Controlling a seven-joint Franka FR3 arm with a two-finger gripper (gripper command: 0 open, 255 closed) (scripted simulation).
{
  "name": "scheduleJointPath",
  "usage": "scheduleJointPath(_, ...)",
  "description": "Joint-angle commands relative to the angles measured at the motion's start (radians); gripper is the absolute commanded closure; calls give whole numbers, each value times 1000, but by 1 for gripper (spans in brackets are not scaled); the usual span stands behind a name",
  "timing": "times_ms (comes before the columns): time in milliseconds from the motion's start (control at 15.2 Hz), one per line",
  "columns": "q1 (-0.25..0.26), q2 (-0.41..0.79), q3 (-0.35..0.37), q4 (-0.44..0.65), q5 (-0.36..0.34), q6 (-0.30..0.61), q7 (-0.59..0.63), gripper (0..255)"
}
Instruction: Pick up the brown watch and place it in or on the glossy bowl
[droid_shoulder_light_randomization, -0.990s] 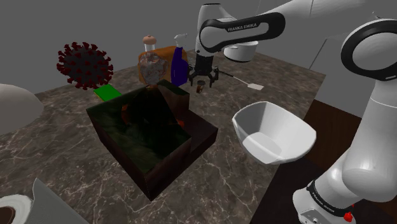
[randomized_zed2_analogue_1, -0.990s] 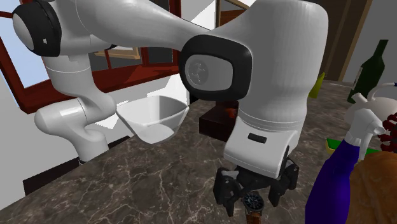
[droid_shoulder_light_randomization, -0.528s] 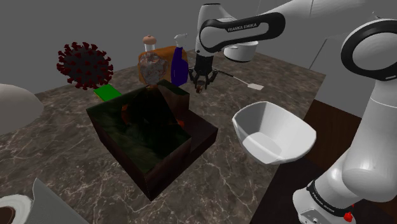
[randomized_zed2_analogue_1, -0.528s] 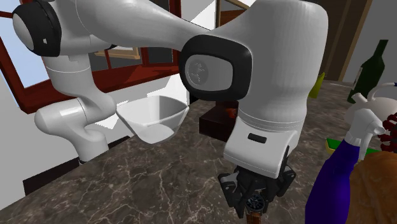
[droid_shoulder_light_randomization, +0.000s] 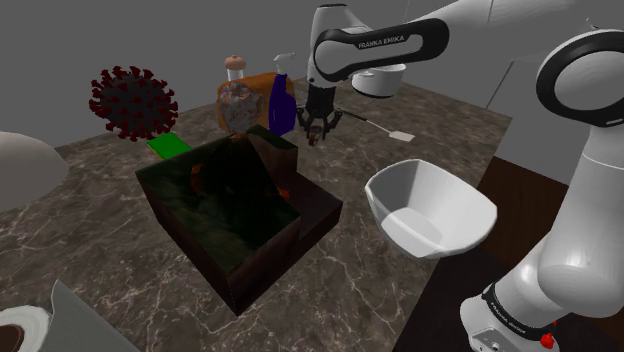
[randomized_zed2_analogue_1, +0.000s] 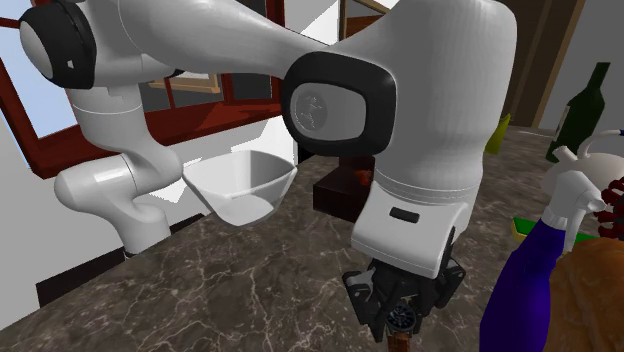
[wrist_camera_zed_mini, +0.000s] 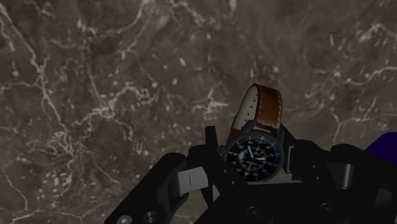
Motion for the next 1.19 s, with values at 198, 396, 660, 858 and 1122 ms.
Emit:
scheduleJointPath(198,1,-9,1,49,2,-57,-1,255)
scheduleJointPath(396,2,-12,2,84,3,-96,-1,255)
scheduleJointPath(660,3,-14,3,136,4,-150,-2,255)
scheduleJointPath(858,4,-12,3,179,4,-191,-2,255)
scheduleJointPath(1122,7,-5,4,242,3,-248,-2,255)
